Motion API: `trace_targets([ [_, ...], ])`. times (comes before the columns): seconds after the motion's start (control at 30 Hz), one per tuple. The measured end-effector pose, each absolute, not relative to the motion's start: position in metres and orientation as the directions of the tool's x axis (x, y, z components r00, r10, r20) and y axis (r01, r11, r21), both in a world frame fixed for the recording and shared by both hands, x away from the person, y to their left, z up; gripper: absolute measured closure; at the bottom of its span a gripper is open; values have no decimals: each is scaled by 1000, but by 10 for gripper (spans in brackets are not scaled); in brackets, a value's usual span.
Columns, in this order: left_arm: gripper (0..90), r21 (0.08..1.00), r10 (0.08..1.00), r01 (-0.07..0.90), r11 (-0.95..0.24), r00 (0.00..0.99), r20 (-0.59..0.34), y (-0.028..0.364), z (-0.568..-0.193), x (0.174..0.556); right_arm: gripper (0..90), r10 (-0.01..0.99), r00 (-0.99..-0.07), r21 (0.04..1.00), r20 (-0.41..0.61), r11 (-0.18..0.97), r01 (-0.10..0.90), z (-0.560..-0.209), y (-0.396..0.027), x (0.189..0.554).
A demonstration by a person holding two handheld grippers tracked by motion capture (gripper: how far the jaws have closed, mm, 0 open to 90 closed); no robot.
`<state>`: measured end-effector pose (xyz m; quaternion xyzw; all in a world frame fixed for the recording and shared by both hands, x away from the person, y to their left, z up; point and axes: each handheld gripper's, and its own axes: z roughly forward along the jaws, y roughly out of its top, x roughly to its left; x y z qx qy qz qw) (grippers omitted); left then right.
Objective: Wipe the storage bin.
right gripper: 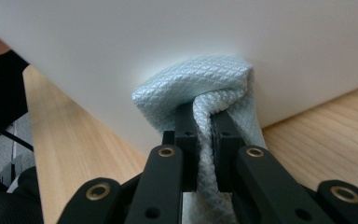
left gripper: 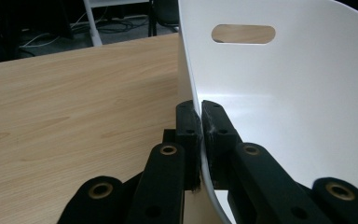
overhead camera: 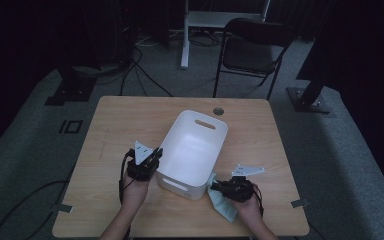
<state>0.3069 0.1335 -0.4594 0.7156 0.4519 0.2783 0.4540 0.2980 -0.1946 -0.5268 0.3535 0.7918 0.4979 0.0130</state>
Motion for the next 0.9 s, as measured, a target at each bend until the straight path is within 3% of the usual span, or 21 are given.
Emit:
trace_targets([
  [0.43,866,903,910,394,-171,414,-8,132,-460,306,844,606,-716,748,347,281,601,-545,-196,314],
  [0.63,852,908,904,382,-169,427,-11,134,-460,307,845,618,-701,773,356,226,592,-532,-209,318],
  [0.8,769,909,882,386,-155,469,-48,138,-462,310,846,650,-673,804,352,158,573,-517,-234,320],
  [0.9,643,899,866,407,-160,494,-70,141,-461,313,845,671,-655,818,349,123,562,-511,-248,321],
])
